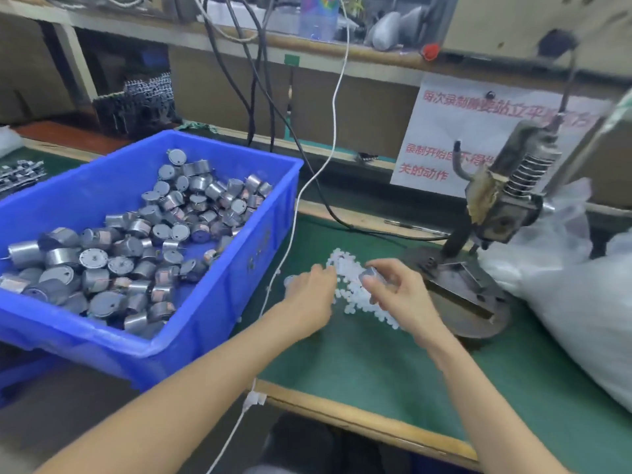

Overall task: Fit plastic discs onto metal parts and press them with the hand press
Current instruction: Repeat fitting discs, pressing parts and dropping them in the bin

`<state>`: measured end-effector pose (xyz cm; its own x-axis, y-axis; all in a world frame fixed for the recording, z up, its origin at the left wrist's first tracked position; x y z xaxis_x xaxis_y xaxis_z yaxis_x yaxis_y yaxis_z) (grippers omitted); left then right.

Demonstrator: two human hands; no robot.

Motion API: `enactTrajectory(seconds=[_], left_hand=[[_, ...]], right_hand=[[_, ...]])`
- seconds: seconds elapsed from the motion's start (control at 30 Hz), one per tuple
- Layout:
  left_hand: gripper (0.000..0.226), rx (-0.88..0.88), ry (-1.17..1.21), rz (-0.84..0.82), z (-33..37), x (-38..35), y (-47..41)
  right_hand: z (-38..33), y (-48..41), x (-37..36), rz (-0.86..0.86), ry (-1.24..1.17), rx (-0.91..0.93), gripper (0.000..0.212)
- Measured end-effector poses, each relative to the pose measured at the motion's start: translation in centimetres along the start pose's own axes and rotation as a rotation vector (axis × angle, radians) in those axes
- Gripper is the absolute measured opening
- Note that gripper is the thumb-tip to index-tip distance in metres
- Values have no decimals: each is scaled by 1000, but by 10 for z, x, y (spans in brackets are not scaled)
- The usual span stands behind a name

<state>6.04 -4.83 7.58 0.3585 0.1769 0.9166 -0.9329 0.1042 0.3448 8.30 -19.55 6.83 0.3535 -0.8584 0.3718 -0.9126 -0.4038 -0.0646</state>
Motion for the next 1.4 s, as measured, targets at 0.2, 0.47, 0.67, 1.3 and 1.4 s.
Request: enactTrajectory(seconds=[0.2, 0.47, 0.67, 1.3, 1.4], left_hand=[[19, -6, 210, 10, -20, -31, -26], [20, -108, 258, 100, -13, -33, -26], [13, -358, 492, 129, 19, -59, -15], [24, -332, 602, 395, 3, -74, -12], [27, -334, 610, 404, 3, -74, -10]], right_hand=[[43, 35, -21, 46, -185, 5, 28], [57, 42, -17, 163, -268, -51, 25], [67, 48, -7, 172, -243, -31, 16], [52, 46, -20, 100, 338, 118, 15], [50, 46, -21, 95, 438, 166, 17]])
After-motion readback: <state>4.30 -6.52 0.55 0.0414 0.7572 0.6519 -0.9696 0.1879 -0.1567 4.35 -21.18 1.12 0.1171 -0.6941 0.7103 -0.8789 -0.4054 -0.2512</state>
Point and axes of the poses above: each hand's wrist, its own y-axis away from the middle knuckle, its own x-axis out of the back of the hand, z = x × y, the point moved 3 cm from there along -y, towards the middle knuckle, and after that the axes turned 13 degrees about -z, right-handed, at the moved point
